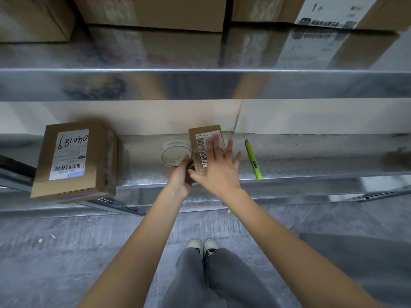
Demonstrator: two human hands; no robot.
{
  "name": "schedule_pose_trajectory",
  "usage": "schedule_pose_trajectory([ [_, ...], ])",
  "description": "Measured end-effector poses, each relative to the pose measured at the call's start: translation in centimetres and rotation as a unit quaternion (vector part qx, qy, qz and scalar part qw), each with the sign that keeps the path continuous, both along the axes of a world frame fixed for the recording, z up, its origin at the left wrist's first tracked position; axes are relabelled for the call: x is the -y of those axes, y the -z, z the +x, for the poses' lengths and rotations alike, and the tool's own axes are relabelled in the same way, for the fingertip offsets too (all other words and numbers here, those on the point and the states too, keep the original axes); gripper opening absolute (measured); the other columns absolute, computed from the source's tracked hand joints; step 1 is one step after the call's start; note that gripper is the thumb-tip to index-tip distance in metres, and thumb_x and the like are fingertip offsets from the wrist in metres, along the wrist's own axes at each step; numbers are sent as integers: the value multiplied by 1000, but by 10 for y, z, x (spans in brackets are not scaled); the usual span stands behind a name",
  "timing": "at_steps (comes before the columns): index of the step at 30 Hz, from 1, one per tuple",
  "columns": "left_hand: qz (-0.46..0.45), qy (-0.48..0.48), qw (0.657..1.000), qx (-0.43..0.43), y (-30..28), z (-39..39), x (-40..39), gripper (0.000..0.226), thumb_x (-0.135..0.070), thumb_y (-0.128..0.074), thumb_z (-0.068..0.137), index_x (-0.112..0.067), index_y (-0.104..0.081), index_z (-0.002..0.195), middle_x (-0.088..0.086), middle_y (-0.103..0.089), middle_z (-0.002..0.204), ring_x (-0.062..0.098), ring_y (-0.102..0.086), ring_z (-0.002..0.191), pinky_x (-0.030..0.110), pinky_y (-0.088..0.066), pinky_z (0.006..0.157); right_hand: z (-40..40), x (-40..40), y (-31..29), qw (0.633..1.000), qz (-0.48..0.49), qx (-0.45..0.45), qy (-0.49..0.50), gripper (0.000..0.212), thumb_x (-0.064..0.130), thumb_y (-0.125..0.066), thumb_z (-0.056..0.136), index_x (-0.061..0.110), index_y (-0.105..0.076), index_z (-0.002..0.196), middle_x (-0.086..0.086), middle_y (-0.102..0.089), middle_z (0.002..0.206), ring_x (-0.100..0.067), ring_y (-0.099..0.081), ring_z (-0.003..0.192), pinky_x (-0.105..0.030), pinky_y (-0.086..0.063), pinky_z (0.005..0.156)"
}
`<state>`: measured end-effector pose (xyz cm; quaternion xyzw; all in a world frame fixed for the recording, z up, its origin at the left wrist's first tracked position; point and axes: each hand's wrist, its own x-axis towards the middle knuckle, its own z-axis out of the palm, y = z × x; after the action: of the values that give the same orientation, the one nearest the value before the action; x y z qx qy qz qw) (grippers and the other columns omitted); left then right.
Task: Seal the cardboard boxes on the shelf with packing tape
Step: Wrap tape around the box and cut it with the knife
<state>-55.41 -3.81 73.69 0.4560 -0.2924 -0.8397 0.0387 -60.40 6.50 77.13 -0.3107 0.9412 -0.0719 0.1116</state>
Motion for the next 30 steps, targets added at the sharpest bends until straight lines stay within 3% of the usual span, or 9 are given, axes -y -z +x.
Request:
schedule_pose_trajectory([
  [2, 9, -15, 1000, 3, 3, 0, 0, 32, -34, -42, 103, -10, -63, 109, 3, -73, 97, 14, -71, 75, 25, -57, 63, 0, -1, 0, 1000, -12, -8, -14, 94, 65, -46, 83, 20, -6, 155, 0, 2, 163, -46, 6, 145, -67, -8, 112],
  [6, -21, -22, 1000, 4, 5, 3, 10, 39, -32, -43, 103, -5, -52, 129, 12, -66, 122, 29, -66, 104, 35, -60, 65, 4, -5, 4, 996, -25, -50, -66, 72, 49, -40, 93, 21, -18, 154, 1, -14, 162, -32, -1, 149, -65, 0, 113],
  [9, -28, -7, 1000, 5, 5, 4, 12, 41, -31, -45, 103, -6, -51, 135, 11, -65, 127, 31, -62, 117, 37, -60, 69, 13, 1, 5, 995, -19, -74, -65, 59, 42, -31, 91, 26, -38, 147, 1, -39, 152, -32, -27, 144, -70, -22, 103],
  [15, -35, 28, 999, 9, 5, 2, 1, 42, -43, -48, 99, -13, -58, 125, 3, -61, 129, 16, -58, 117, 33, -48, 97, 9, -4, 9, 995, -3, -69, -75, 69, 41, -54, 86, 31, -29, 150, 3, -31, 156, -34, -20, 146, -63, -32, 96],
  [17, -23, 6, 1000, -3, 1, 3, -2, 37, -44, -49, 99, -15, -64, 114, 4, -69, 112, 15, -65, 101, 30, -50, 89, 6, -6, 4, 996, -41, -51, -62, 68, 40, -52, 88, 32, -27, 151, 7, -26, 158, -31, -17, 146, -62, -31, 98],
  [19, -47, 14, 999, -19, -10, 2, -4, 33, -47, -50, 98, -19, -68, 99, -2, -71, 88, 12, -66, 79, 25, -50, 66, 3, -9, -1, 994, -110, -19, -23, 67, 42, -47, 87, 34, -26, 150, 11, -24, 158, -27, -18, 145, -59, -29, 99],
  [21, -139, 21, 990, -16, -21, -3, -6, 26, -41, -55, 97, -18, -69, 96, -4, -70, 79, 13, -65, 73, 24, -49, 54, 4, -15, -2, 983, -183, 8, 14, 67, 46, -42, 85, 36, -27, 150, 13, -24, 157, -23, -20, 142, -56, -28, 100],
  [25, -371, 37, 927, 45, -34, -8, -3, 18, -23, -55, 96, -11, -67, 98, 3, -71, 91, 19, -67, 87, 31, -53, 75, -1, -26, 13, 945, -307, 80, 72, 66, 48, -37, 85, 33, -32, 149, 8, -30, 155, -24, -23, 139, -50, -28, 109],
  [30, -502, 66, 855, 107, -38, -14, -3, 20, -22, -43, 100, -3, -47, 92, 2, -54, 76, 25, -52, 72, 36, -39, 63, -18, -35, 18, 889, -407, 184, 99, 58, 26, -38, 92, 23, -33, 150, 2, -34, 155, -13, -28, 143, -36, -25, 117],
])
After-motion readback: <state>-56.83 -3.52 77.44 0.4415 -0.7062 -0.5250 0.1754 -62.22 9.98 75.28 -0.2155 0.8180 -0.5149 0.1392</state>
